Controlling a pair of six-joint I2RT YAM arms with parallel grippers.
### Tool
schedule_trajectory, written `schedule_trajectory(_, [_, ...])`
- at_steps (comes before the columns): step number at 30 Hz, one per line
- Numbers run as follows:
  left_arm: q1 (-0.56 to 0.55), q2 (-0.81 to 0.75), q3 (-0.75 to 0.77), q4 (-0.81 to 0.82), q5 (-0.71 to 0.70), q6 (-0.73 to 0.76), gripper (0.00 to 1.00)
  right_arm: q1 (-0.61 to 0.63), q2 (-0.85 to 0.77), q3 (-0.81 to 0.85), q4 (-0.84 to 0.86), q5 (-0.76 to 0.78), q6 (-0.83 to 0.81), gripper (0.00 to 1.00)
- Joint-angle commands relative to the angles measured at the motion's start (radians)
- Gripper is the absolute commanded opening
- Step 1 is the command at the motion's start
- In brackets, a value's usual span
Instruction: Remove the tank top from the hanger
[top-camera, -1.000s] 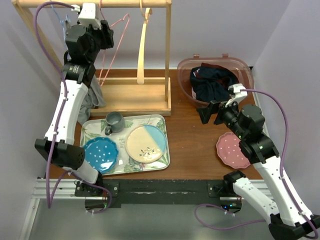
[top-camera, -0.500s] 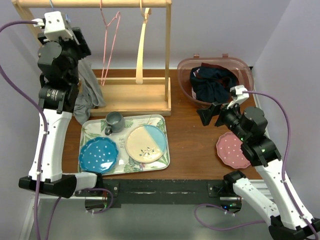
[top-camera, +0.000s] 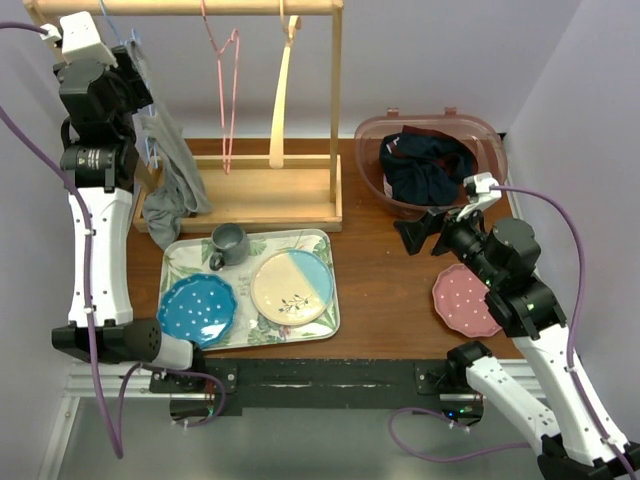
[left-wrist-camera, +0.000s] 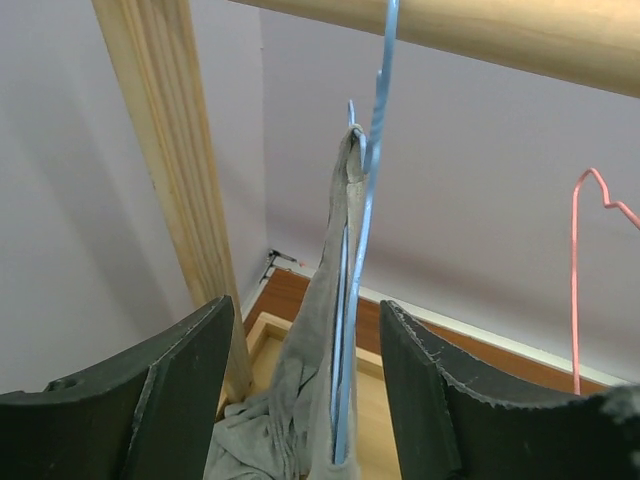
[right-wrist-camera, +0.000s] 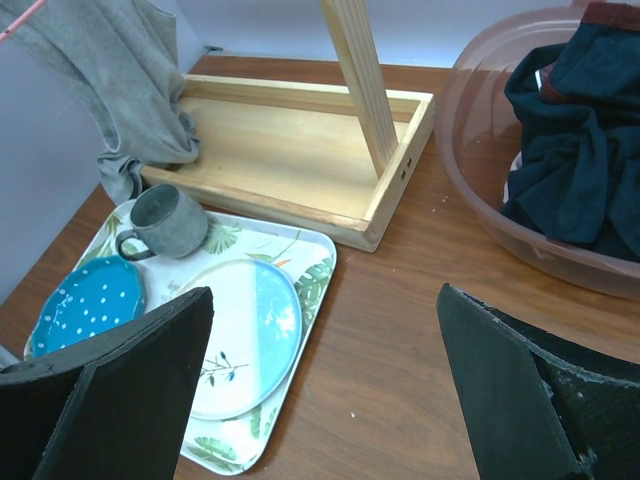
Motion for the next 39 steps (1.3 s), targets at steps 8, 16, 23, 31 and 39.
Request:
schedule_trajectory(8, [0.034, 0.046, 0.008, 0.054, 0.150, -0.035, 0.48, 0.002, -0.009, 0.015, 0.022, -0.037, 0.022, 0.99])
schedule_trajectory(16, [0.034, 0.109, 0.100, 0.031, 0.179, -0.024, 0.04, 0.001, 0.015, 0.010, 0.033, -0.041, 0.024, 0.99])
schedule_trajectory(23, [0.034, 0.088, 0.172, 0.066, 0.215, -0.020, 0.00, 0.002, -0.018, -0.004, 0.068, -0.047, 0.012, 0.99])
schedule_trajectory(31, [0.034, 0.039, 0.201, 0.083, 0.290, -0.050, 0.00, 0.002, -0.022, 0.044, 0.012, 0.052, 0.004, 0.99])
schedule_trajectory(39, [0.036, -0.067, 0.112, 0.060, 0.357, -0.098, 0.00, 0.002, -0.017, 0.102, 0.019, -0.108, 0.013, 0.98])
